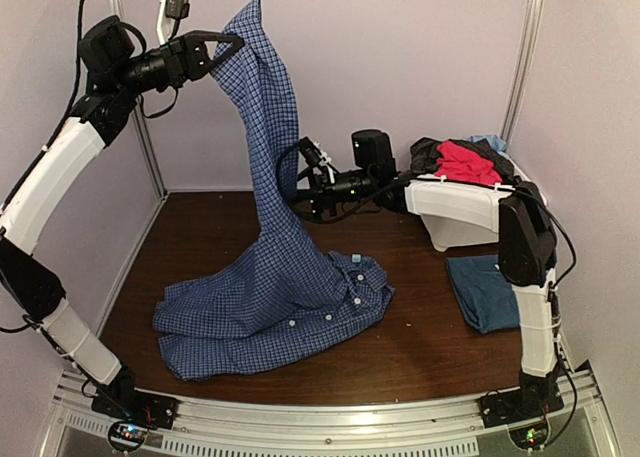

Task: Fold and stack the mixed laundry pile
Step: Flatten out the crumpled shirt at the center of the board.

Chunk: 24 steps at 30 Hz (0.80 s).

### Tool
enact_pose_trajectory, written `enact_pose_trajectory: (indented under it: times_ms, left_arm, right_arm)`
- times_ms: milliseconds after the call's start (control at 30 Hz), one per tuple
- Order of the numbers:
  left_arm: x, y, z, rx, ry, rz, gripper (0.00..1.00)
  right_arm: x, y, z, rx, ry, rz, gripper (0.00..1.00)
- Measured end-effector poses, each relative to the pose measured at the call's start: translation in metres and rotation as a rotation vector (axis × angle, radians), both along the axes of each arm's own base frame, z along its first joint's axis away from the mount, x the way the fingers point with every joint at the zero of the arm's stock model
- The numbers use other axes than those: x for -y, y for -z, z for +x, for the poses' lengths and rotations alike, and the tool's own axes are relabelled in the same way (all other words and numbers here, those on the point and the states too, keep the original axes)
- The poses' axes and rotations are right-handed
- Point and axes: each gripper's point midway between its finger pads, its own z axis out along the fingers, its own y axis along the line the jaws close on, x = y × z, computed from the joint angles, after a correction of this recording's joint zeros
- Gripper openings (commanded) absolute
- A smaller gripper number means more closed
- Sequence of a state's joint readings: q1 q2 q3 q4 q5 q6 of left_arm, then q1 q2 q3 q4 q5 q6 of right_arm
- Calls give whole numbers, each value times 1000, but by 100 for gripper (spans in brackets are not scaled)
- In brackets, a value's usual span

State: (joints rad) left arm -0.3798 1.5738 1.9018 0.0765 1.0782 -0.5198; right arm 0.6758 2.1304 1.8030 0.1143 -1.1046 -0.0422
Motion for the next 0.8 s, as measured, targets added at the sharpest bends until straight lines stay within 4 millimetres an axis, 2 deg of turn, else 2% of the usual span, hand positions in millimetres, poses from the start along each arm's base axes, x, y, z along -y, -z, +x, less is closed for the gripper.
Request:
enact_pose_trajectory:
  times_ms: [67, 133, 167, 267, 367, 433, 500, 567, 633, 700, 733, 800]
  left_arm:
    - [-1, -1, -2, 2, 1, -2, 0]
    - [-2, -4, -5, 10, 0, -5, 0]
    - [-3, -6, -7, 16, -2, -6, 0]
    - [-9, -11, -8, 27, -51, -12, 0]
    - [-23, -13, 8, 2, -184, -20, 0]
    - [-44, -8, 36, -55, -336, -24, 0]
    - [-65, 7, 74, -133, -481, -11, 0]
    - [-77, 34, 113, -215, -582, 20, 0]
    - [-74, 73, 146, -307, -629, 75, 0]
    - [-62, 130, 177, -413, -661, 170, 1]
    - [-52, 161, 187, -463, -668, 230, 7]
    - [-26, 221, 191, -541, -653, 368, 20]
  right_arm:
    - [-4, 6, 3, -10, -9, 2, 33]
    - [-6, 10, 3, -32, -20, 5, 5]
    - [-6, 10, 2, -44, -24, 8, 0]
    - [-5, 5, -1, -66, -32, 20, 0]
    - [10, 2, -17, -97, -17, 12, 0]
    - [27, -6, -34, -105, 4, 5, 0]
    - [46, -26, -54, -84, 25, 17, 0]
    - [65, -55, -73, -38, 49, 45, 0]
    - [85, -87, -93, 25, 72, 84, 0]
    - [102, -113, -109, 77, 102, 116, 0]
    - [111, -123, -117, 97, 117, 129, 0]
    - [126, -130, -126, 115, 162, 133, 0]
